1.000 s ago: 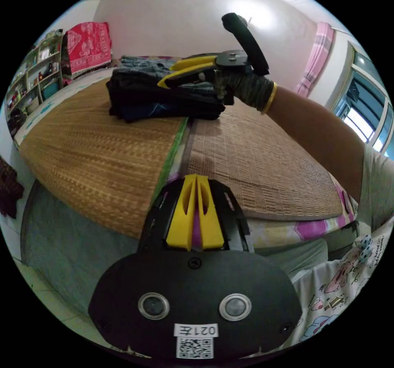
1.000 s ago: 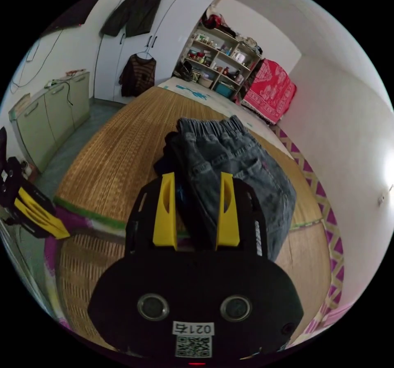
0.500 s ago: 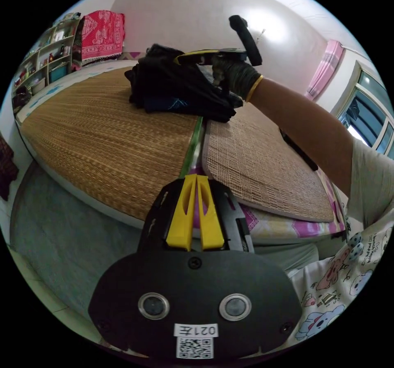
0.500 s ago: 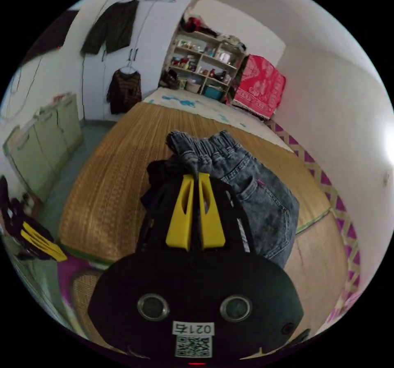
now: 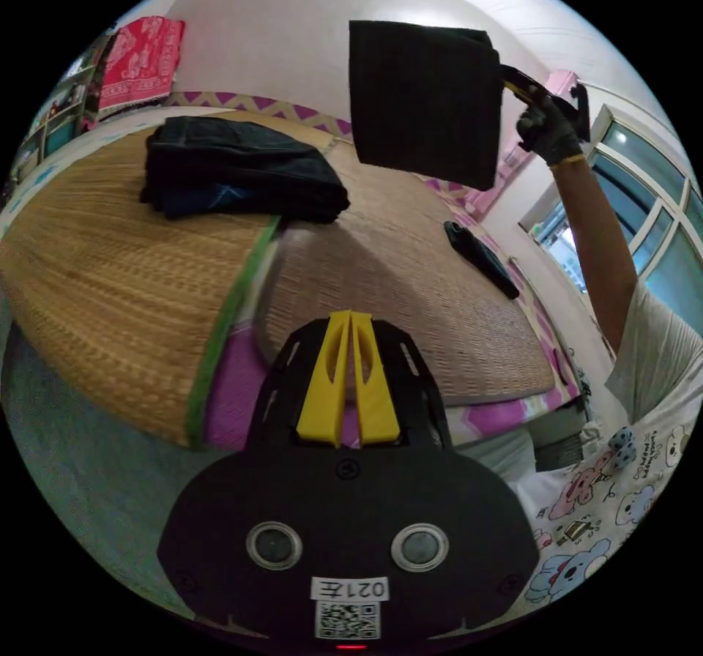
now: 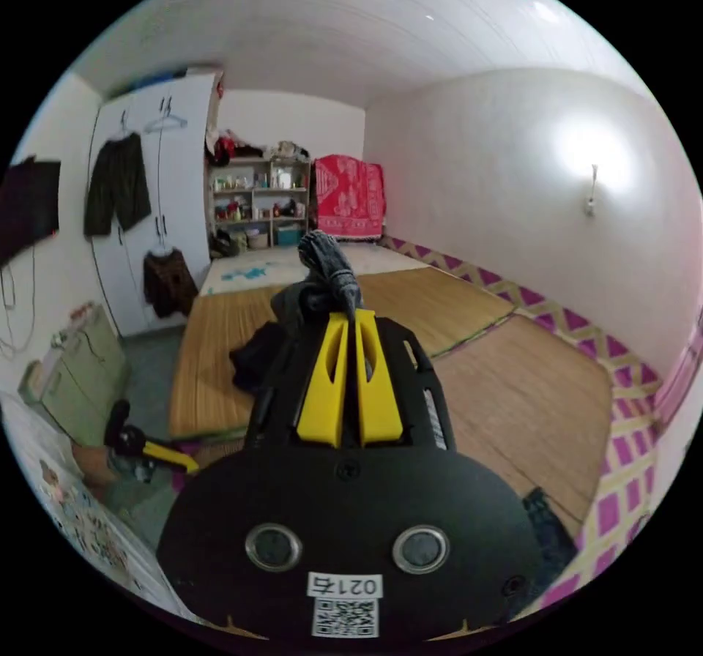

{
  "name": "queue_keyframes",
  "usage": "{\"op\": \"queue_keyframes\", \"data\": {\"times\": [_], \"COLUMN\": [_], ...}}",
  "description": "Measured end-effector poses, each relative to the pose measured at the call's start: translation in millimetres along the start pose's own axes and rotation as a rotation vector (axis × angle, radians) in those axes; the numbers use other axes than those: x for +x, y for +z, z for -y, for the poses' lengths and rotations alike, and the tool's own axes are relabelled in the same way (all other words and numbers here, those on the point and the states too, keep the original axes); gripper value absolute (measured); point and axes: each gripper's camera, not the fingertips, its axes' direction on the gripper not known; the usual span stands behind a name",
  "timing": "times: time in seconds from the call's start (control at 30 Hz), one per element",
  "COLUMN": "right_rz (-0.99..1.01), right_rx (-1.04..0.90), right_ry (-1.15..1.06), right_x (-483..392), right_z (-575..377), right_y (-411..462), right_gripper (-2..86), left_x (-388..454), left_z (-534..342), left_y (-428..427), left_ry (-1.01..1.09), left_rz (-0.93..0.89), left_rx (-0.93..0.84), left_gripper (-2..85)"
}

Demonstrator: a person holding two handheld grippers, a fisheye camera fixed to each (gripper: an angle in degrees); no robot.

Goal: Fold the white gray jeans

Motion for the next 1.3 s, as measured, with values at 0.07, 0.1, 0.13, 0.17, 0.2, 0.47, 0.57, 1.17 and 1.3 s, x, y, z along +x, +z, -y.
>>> {"op": "queue_keyframes", "data": {"times": [0.07,0.1,0.13,0.17,0.2,0.47,0.57,1.17,1.3], "right_rz": [-0.075,-0.099,-0.101,-0.101,-0.108,0.151,0.244,0.053,-0.075], "right_rx": [-0.096,-0.195,-0.326,-0.397,-0.53,-0.635,-0.581,0.212,0.223], "right_ry": [-0.095,-0.161,-0.223,-0.252,-0.305,-0.046,0.061,0.945,1.209], "right_x": [-18.6,-36.9,-58.3,-69.8,-91.8,-88.4,-52.9,266.4,292.2], "right_z": [-8.5,-22.3,-43.6,-57.8,-93.2,-250.5,-258.2,-447.3,-572.4], "right_y": [-30.6,-38.3,-34.5,-28.4,-10.4,-12.3,-42.1,-451.7,-515.0], "right_gripper": [-0.4,-0.5,-0.5,-0.5,-0.6,0.0,0.2,0.0,0.0], "left_x": [10.0,16.8,20.1,26.1,31.0,41.5,40.3,71.5,109.2], "left_z": [5.0,6.8,7.2,7.1,5.8,-5.6,0.3,80.7,110.2], "left_y": [10.6,16.8,19.4,24.1,28.3,36.5,41.1,183.6,205.3], "left_ry": [0.018,0.028,0.032,0.041,0.046,0.05,0.007,-0.104,-0.002], "left_rz": [-0.046,-0.068,-0.08,-0.1,-0.115,-0.188,-0.233,-0.27,-0.301], "left_rx": [-0.013,-0.023,-0.028,-0.037,-0.049,-0.079,-0.059,-0.303,-0.297], "left_gripper": [-1.0,-0.9,-0.9,-0.9,-0.9,-0.6,0.4,3.3,1.8]}}
